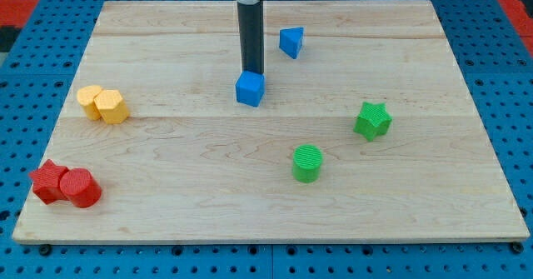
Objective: Push the blue triangle into the blue cube
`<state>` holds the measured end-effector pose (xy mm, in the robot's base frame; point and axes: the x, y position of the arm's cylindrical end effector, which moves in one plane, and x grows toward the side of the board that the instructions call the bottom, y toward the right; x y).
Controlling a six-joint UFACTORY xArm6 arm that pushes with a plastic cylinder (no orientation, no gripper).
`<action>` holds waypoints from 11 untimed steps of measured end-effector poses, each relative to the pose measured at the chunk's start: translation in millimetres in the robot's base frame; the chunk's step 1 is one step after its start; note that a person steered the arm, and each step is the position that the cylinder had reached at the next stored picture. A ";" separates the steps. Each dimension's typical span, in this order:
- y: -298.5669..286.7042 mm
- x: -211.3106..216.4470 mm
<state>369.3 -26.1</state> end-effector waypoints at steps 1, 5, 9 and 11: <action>-2.7 10.4; 90.9 -99.9; 15.1 -52.2; -43.5 -55.0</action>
<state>314.3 -69.6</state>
